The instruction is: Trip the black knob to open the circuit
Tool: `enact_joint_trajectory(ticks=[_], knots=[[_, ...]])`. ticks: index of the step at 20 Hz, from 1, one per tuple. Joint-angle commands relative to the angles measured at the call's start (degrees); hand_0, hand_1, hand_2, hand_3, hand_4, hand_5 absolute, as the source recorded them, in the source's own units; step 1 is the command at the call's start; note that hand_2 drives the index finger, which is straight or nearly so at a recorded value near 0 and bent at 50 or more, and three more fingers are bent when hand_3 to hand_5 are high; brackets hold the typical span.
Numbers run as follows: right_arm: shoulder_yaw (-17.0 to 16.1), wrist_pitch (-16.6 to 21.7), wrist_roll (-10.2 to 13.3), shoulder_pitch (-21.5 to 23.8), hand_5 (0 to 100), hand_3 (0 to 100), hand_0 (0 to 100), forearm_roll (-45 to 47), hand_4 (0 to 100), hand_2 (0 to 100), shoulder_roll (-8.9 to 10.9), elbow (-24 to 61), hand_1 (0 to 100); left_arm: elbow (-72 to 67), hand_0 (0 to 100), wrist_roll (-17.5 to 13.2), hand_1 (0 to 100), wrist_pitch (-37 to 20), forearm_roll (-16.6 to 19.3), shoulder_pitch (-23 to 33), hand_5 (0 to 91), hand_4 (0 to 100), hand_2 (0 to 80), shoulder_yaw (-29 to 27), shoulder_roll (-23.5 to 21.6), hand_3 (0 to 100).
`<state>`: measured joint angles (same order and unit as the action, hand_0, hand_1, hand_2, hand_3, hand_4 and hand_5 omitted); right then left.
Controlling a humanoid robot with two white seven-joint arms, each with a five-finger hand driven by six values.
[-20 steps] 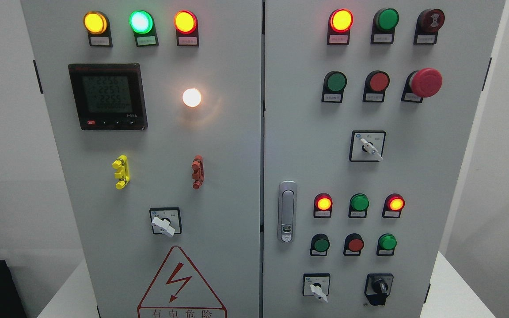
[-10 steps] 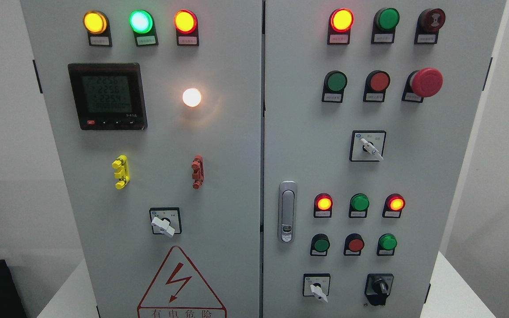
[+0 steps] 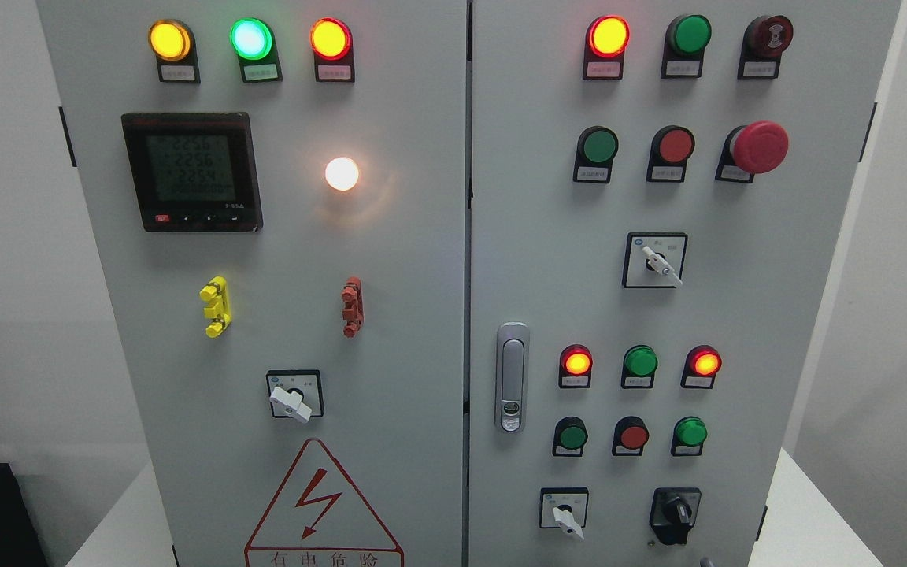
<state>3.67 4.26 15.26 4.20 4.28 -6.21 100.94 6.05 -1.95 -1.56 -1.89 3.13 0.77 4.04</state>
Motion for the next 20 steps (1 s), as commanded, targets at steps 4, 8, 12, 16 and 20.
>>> enact_joint_trajectory(ticks=[4, 8, 12, 16, 20], knots=[[-0.16, 0.14, -0.49, -1.48, 96, 100, 0, 0.21, 100, 4, 0.23, 2.16, 5, 0.01, 12, 0.01, 39, -0.11, -0.14, -0.23, 0.0, 0, 0.0, -0.07, 0.09, 0], [-0.07, -0.83, -0.49, -2.01, 96, 100, 0, 0.21, 100, 5, 0.23, 2.77, 5, 0.01, 12, 0.01, 39, -0.11, -0.14, -0.23, 0.0, 0, 0.0, -0.07, 0.09, 0], [0.28, -0.92, -0.41, -2.18, 96, 100, 0, 0.21, 100, 5, 0.14, 3.3, 5, 0.01, 12, 0.01, 39, -0.11, -0.14, -0.14, 0.0, 0, 0.0, -0.07, 0.09, 0], [0.98, -1.01, -0.41, -1.92, 96, 100, 0, 0.21, 100, 5, 0.14, 4.0, 5, 0.01, 12, 0.01, 39, -0.11, -0.14, -0.14, 0.0, 0, 0.0, -0.07, 0.09, 0], [1.86, -1.01, -0.41, -1.48, 96, 100, 0, 0.21, 100, 5, 0.23, 4.0, 5, 0.01, 12, 0.01, 39, -0.11, -0.14, -0.14, 0.0, 0, 0.0, -0.07, 0.09, 0]])
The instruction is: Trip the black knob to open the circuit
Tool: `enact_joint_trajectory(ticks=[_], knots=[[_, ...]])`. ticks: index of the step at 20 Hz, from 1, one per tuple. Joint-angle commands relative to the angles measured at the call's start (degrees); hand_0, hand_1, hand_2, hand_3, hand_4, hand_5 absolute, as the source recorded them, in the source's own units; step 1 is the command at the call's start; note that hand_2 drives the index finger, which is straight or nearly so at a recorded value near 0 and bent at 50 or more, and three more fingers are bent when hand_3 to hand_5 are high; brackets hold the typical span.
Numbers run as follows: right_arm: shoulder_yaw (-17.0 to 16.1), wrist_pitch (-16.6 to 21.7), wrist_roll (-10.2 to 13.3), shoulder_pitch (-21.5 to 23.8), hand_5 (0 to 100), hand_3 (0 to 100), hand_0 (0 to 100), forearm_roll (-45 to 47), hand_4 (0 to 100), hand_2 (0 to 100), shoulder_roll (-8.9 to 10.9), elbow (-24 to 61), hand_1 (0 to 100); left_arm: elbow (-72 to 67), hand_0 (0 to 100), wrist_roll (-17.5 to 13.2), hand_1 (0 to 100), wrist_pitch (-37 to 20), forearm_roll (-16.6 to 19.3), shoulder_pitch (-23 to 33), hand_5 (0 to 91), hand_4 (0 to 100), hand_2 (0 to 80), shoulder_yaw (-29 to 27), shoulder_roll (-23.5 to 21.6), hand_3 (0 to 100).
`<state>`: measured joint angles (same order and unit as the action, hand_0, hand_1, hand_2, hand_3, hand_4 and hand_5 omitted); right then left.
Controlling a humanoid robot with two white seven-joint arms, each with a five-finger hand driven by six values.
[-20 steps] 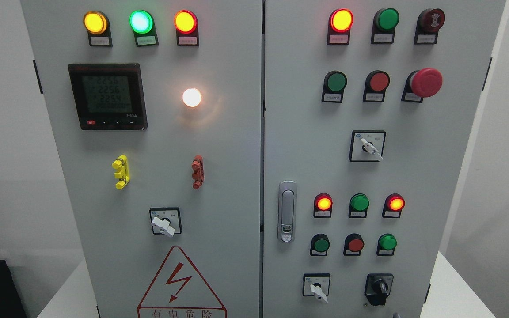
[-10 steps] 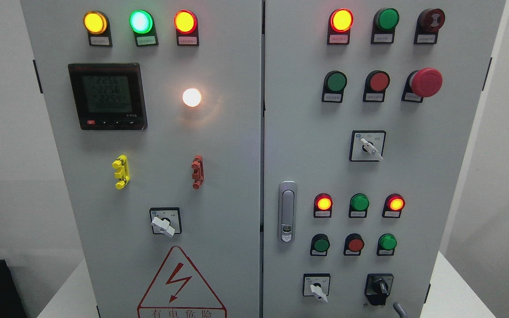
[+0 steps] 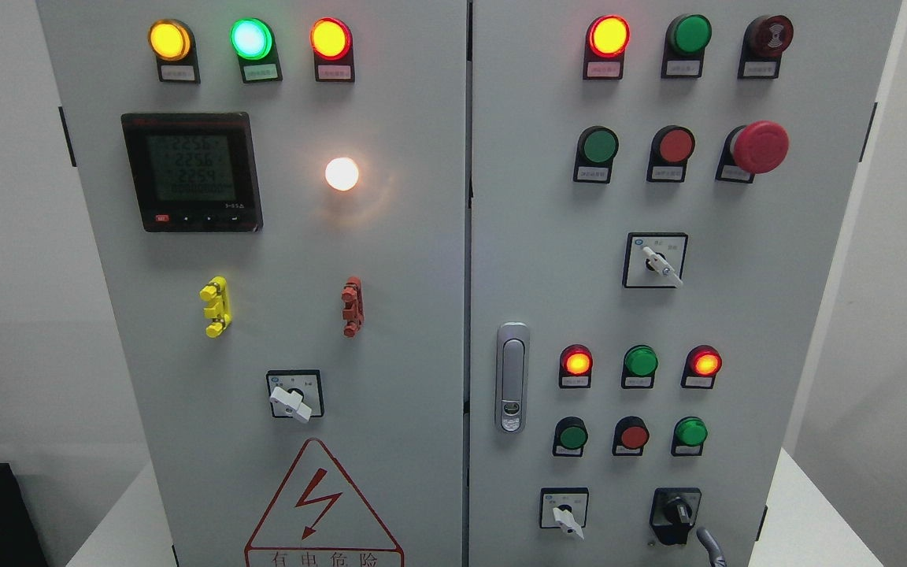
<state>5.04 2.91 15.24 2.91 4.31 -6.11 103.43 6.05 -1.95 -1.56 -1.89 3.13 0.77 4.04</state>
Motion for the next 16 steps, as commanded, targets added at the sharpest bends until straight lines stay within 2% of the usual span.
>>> enact_joint_trajectory(ticks=[1, 16], knots=[[0.59, 0.43, -0.39, -0.18, 96, 100, 0, 0.17, 100, 5, 0.13, 1.6, 5, 0.01, 12, 0.01, 39, -0.11, -0.14, -0.14, 0.0, 0, 0.0, -0.07, 0.09, 0], [1.82, 0.43, -0.3, 0.43, 96, 100, 0, 0.17, 100, 5, 0.22, 1.69, 5, 0.01, 12, 0.01, 39, -0.11, -0.14, -0.14, 0.0, 0, 0.0, -0.07, 0.09, 0]])
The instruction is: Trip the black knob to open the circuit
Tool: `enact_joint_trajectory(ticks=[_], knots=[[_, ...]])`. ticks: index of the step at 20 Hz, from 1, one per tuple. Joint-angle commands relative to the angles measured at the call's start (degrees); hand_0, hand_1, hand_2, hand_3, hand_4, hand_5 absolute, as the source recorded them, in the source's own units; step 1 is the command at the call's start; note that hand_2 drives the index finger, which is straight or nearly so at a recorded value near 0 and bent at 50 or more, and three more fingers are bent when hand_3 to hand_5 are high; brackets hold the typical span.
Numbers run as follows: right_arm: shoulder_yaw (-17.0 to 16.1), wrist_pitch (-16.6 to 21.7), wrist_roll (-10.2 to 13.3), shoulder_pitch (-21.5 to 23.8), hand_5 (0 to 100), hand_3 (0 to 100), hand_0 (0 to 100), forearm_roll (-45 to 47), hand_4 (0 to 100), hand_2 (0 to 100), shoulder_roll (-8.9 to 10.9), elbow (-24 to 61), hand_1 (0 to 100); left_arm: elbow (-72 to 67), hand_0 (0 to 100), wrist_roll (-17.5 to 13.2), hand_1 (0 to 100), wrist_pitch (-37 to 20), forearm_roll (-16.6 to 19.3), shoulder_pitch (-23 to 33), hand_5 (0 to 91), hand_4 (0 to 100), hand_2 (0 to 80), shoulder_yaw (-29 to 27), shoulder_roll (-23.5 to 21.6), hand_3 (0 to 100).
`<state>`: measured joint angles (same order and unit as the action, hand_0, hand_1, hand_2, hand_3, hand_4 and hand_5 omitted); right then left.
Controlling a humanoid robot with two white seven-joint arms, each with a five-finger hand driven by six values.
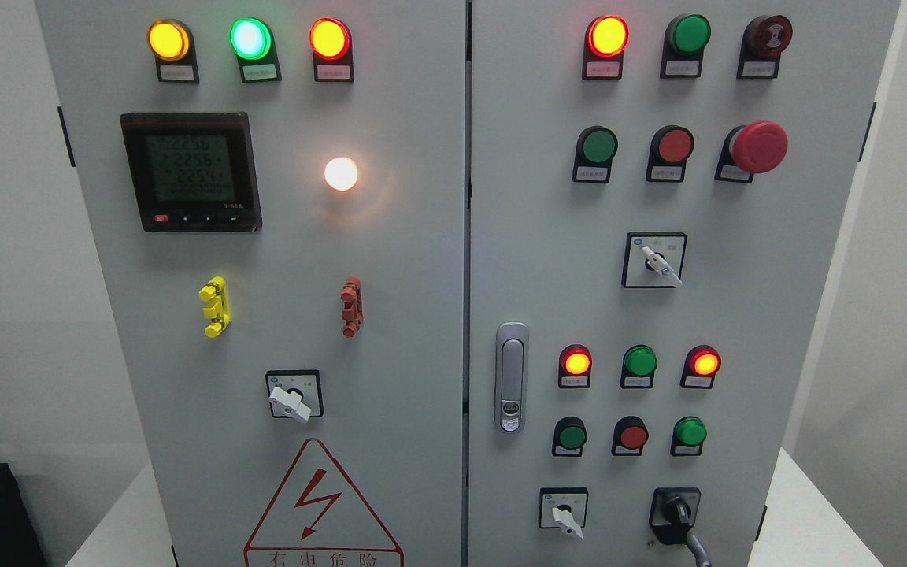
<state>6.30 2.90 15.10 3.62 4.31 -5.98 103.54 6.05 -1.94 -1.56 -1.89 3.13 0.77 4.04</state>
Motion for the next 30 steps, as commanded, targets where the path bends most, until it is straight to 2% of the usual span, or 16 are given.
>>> enact_joint_trajectory(ticks=[1, 30], knots=[[0.55, 0.44, -0.16, -0.28, 96, 100, 0, 0.17, 100, 5, 0.09, 1.58, 5, 0.01, 12, 0.01, 39, -0.11, -0.14, -0.14, 0.0, 0, 0.0, -0.07, 0.09, 0], [3.37, 0.44, -0.16, -0.98, 96, 100, 0, 0.17, 100, 5, 0.09, 1.84, 5, 0.01, 12, 0.01, 39, -0.11, -0.14, -0.14, 0.0, 0, 0.0, -0.07, 0.09, 0]])
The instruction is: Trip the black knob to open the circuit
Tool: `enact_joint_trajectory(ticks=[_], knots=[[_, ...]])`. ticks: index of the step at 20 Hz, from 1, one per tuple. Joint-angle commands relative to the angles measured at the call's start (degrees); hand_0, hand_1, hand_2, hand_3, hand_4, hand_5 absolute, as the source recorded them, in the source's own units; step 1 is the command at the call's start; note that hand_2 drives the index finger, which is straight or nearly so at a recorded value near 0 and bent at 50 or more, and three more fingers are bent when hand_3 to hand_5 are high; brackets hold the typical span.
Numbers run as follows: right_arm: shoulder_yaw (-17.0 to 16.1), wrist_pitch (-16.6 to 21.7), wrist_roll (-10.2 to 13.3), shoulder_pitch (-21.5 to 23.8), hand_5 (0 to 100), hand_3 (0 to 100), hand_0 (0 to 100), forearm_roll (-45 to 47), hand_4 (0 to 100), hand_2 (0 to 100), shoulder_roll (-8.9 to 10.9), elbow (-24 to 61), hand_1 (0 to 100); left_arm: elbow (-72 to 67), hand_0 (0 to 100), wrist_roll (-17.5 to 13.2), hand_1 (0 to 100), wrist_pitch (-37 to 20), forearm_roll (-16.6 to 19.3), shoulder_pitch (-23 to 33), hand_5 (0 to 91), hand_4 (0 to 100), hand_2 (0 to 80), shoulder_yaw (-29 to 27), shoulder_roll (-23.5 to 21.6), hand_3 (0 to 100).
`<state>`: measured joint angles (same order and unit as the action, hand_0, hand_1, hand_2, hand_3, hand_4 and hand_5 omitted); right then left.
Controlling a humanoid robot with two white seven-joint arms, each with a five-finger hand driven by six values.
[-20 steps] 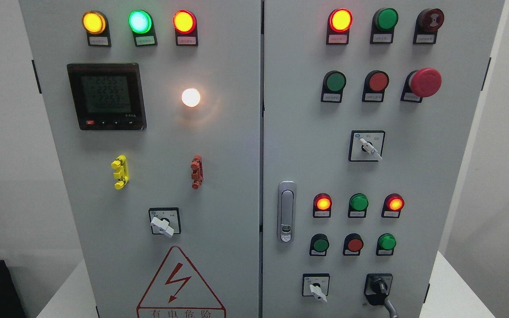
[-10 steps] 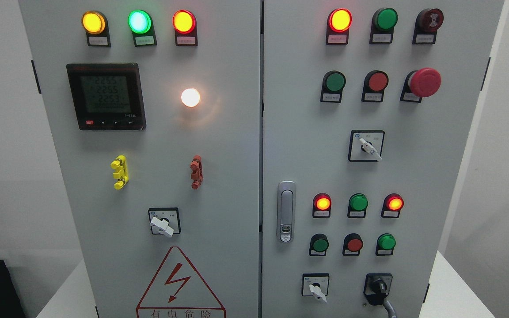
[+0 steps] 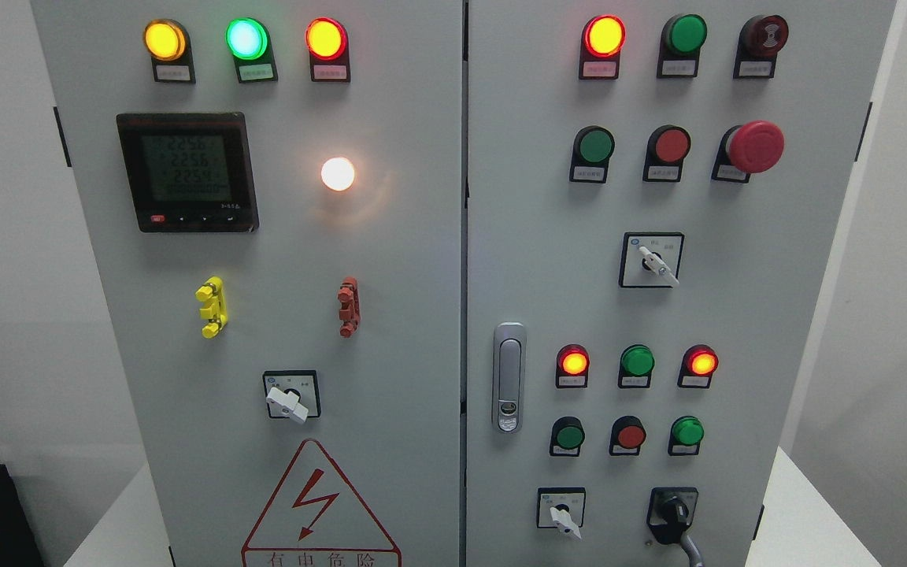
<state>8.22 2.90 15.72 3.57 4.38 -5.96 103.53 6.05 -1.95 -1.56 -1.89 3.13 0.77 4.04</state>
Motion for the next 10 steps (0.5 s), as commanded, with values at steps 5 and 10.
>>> enact_joint_trajectory(ticks=[5, 10], knots=[[1.8, 0.44, -0.78, -1.1, 96, 100, 0, 0.1, 100, 4, -0.02, 1.93, 5, 0.01, 12, 0.01, 39, -0.11, -0.14, -0.14, 0.0, 0, 0.0, -0.07, 0.09, 0], [2.15, 0.44, -0.78, -1.1, 96, 100, 0, 0.1, 100, 4, -0.02, 2.02, 5, 0.01, 12, 0.01, 39, -0.02, -0.14, -0.14, 0.0, 0, 0.0, -0.07, 0.09, 0]])
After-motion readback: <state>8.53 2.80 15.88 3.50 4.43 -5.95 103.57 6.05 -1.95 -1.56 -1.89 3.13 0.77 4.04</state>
